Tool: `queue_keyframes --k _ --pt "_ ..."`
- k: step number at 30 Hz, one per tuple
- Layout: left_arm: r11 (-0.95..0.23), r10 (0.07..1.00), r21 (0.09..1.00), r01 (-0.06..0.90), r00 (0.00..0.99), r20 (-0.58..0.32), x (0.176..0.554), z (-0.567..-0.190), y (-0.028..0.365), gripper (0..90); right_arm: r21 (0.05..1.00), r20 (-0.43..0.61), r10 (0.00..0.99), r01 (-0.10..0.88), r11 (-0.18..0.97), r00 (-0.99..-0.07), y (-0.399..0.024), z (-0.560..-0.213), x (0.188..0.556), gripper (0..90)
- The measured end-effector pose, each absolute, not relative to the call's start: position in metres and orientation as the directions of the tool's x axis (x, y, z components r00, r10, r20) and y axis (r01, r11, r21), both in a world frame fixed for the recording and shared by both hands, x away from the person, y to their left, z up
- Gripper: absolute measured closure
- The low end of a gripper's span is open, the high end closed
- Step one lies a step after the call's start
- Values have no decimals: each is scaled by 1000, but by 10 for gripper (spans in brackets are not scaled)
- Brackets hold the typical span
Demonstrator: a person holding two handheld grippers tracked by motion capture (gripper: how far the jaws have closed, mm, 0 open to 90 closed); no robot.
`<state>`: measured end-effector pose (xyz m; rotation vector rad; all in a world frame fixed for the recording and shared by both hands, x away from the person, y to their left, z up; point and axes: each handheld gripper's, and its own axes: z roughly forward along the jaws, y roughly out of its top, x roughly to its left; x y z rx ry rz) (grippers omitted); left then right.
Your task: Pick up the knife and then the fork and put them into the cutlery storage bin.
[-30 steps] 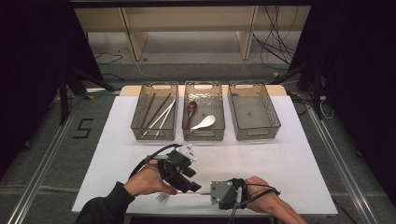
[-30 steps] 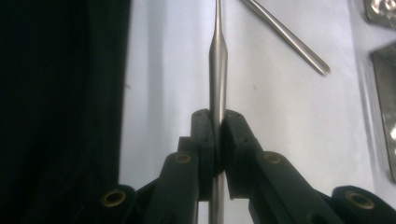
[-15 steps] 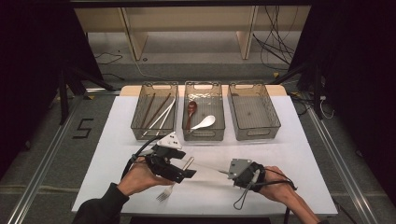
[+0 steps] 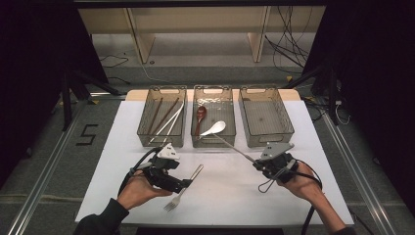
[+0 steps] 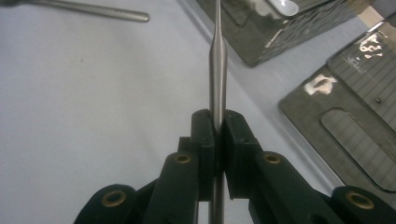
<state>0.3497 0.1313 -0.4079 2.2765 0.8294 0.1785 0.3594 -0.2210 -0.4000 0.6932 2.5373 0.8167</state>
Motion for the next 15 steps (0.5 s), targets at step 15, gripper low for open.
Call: queue_keyframes --k 15 --pt "-529 655 649 546 750 -97 350 -414 142 160 709 -98 741 476 520 -664 -253 -374 420 845"
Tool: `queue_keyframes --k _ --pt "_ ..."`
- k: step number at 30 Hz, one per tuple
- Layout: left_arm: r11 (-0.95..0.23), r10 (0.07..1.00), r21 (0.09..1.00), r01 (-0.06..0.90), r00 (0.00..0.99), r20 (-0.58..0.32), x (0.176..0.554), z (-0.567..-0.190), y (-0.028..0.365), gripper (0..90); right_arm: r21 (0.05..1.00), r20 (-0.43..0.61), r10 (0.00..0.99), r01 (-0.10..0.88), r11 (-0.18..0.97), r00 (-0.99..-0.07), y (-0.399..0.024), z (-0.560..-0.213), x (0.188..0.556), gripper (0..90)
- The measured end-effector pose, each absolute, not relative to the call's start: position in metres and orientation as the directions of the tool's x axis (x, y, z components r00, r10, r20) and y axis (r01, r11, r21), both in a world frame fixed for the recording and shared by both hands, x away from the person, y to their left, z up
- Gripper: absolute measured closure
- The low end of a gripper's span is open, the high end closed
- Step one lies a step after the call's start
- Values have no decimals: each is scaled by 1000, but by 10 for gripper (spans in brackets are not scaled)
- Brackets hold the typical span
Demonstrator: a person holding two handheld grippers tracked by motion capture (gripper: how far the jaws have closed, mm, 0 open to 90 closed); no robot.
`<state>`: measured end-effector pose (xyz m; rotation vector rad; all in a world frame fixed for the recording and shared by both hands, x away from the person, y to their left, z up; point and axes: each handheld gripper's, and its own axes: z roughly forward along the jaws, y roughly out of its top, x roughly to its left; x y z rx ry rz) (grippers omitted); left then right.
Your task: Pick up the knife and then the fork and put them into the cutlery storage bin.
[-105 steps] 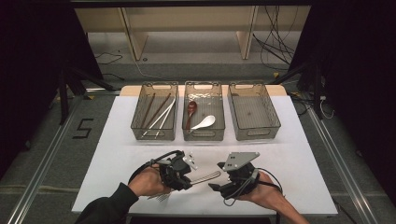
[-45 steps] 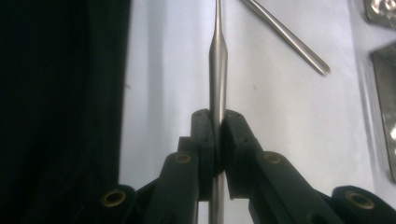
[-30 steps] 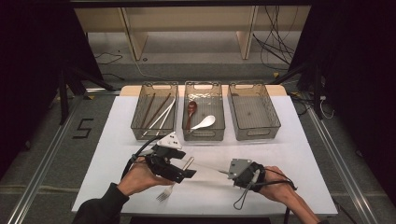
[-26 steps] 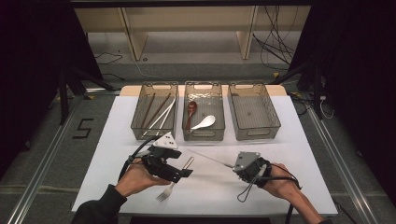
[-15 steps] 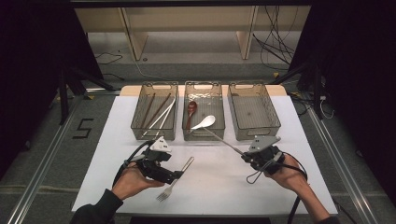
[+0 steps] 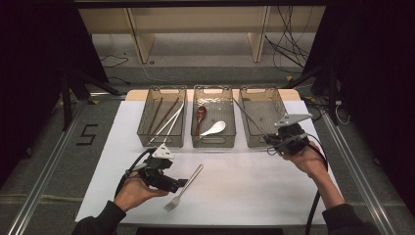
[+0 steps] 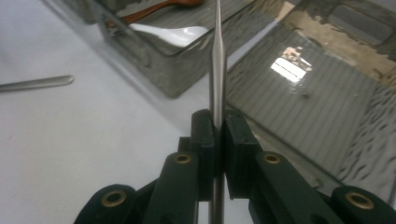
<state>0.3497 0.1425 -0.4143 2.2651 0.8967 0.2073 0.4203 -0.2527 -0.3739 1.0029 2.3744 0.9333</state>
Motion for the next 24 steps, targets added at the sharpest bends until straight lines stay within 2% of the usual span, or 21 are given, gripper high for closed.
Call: queue_keyframes --k 14,24 --pt "-529 654 654 540 751 -91 348 -418 145 157 696 -45 848 592 406 -528 -255 -363 477 845" --pt "-526 657 655 542 748 -92 349 -418 147 156 674 -15 894 655 340 -449 -259 -362 504 844"
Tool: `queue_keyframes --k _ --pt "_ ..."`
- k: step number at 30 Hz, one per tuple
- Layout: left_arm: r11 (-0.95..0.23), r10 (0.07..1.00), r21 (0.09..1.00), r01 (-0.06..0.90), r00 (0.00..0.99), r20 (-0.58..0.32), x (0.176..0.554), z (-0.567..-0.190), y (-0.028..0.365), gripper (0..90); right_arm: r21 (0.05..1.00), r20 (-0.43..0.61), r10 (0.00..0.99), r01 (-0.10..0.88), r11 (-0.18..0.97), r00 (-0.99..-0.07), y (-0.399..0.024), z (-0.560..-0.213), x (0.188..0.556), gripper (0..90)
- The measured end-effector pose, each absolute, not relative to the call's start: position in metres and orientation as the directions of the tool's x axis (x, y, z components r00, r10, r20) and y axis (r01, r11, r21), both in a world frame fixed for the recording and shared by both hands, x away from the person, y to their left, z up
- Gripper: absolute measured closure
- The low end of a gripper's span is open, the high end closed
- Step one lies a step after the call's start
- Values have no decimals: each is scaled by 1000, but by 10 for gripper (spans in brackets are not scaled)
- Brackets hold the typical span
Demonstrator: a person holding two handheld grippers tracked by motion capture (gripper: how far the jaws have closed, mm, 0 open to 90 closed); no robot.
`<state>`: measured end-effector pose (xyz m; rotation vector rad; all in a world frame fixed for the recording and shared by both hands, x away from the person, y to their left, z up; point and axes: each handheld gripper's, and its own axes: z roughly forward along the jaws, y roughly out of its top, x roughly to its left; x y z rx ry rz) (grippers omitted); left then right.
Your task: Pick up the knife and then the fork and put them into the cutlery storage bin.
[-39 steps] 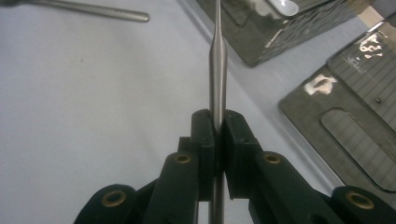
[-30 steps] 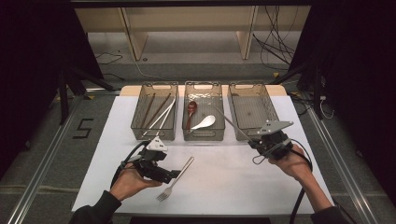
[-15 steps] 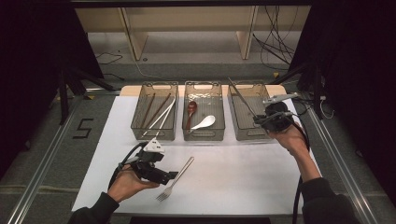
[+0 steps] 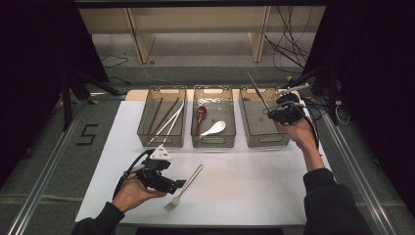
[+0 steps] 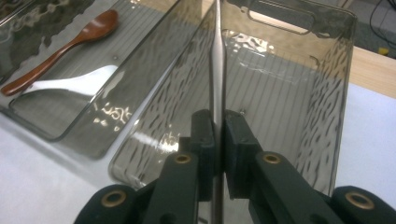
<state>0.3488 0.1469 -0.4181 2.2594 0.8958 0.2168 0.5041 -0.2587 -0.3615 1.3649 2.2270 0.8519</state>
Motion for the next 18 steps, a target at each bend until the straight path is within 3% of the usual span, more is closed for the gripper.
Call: queue_keyframes --k 18 --pt "-536 652 648 542 753 -91 350 -419 146 156 640 7 928 715 281 -372 -258 -373 525 843"
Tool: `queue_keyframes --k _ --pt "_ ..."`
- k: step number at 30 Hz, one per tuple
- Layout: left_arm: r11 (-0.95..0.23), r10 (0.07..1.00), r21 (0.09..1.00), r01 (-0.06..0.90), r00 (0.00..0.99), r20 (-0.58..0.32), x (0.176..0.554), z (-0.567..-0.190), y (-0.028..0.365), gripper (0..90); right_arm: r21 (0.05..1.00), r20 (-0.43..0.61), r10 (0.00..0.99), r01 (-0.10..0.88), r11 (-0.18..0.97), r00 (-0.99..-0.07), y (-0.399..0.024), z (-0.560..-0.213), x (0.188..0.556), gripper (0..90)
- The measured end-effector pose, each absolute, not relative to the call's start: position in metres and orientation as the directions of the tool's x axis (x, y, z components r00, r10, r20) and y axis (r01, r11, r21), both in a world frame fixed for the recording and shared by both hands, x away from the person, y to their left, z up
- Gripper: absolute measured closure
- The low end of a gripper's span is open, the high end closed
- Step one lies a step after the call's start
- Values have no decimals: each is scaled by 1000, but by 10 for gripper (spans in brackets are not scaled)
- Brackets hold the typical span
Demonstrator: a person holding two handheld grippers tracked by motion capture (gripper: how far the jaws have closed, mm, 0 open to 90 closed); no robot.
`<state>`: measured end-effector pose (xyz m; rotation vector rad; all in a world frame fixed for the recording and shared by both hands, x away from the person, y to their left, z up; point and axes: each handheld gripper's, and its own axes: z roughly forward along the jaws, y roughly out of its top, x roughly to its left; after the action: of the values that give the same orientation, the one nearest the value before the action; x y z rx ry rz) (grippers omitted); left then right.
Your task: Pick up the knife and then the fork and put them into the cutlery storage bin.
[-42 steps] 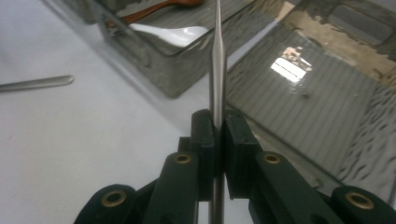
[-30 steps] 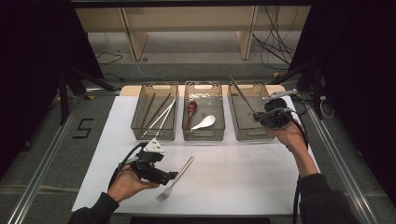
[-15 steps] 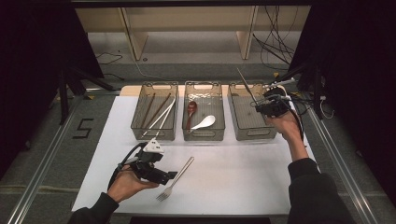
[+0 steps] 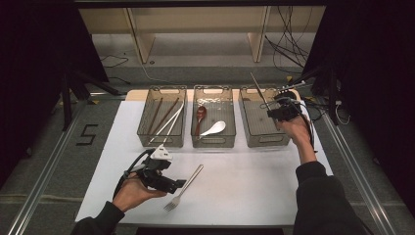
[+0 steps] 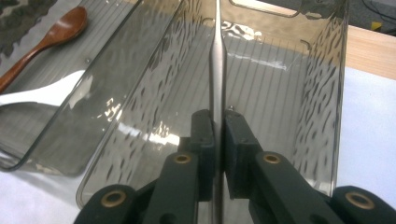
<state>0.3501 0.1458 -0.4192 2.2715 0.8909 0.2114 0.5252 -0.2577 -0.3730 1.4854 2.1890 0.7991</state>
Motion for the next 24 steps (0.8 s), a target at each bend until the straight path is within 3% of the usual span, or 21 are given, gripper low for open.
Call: queue_keyframes --k 16,24 --pt "-550 647 641 535 758 -78 350 -420 145 156 586 19 949 772 245 -315 -246 -389 535 825" --pt "-549 646 641 536 759 -82 349 -419 144 156 625 42 927 734 267 -374 -243 -381 530 654"
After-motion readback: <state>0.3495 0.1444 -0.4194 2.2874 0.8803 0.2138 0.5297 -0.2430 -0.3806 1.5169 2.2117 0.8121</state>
